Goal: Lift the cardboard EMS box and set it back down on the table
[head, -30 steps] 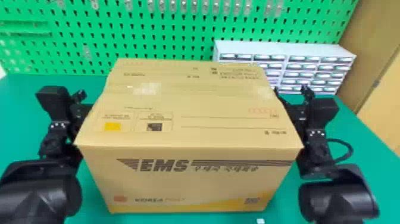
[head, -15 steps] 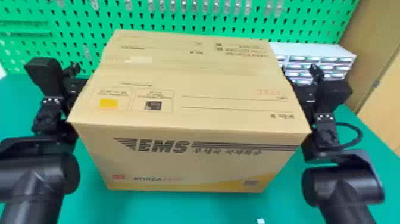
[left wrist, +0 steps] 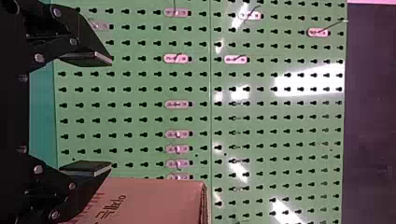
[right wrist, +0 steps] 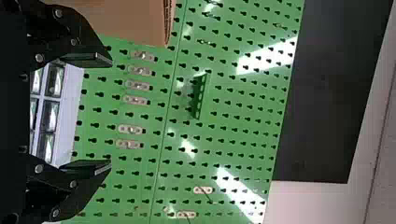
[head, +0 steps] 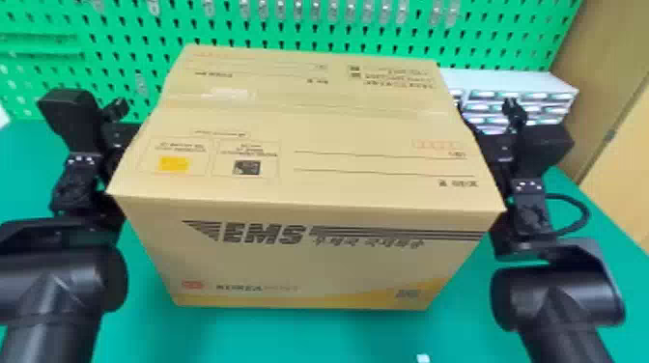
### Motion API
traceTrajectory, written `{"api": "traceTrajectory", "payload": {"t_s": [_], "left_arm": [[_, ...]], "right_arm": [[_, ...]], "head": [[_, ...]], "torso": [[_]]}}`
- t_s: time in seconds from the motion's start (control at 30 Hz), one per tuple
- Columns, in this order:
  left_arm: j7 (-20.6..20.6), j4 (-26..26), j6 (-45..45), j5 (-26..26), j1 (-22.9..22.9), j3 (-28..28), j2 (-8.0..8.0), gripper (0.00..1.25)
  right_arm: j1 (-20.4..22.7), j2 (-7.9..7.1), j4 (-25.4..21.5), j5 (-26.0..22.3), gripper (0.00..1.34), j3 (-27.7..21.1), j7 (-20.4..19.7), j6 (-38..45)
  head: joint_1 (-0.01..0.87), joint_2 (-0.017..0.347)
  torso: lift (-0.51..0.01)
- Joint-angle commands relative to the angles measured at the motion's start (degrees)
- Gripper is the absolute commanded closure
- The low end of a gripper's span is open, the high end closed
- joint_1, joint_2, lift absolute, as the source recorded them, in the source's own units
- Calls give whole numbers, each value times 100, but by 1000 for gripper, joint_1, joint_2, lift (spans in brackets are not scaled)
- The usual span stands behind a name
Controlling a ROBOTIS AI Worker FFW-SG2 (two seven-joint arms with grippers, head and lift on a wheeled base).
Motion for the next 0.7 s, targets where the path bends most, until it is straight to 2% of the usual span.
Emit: {"api": "traceTrajectory", "payload": {"t_s": [0.0,0.67], "left_arm": [[-7,1,26,-11,-4,3,1,463],[-7,1,70,-19,58,47,1,463]], "right_arm": [[7,32,-2,0,489,-25,-7,0],[43,23,-64,35,490,-60,1,9]], "head": [[678,-14],[678,-14]], "torso": [[-93],[-93]]}}
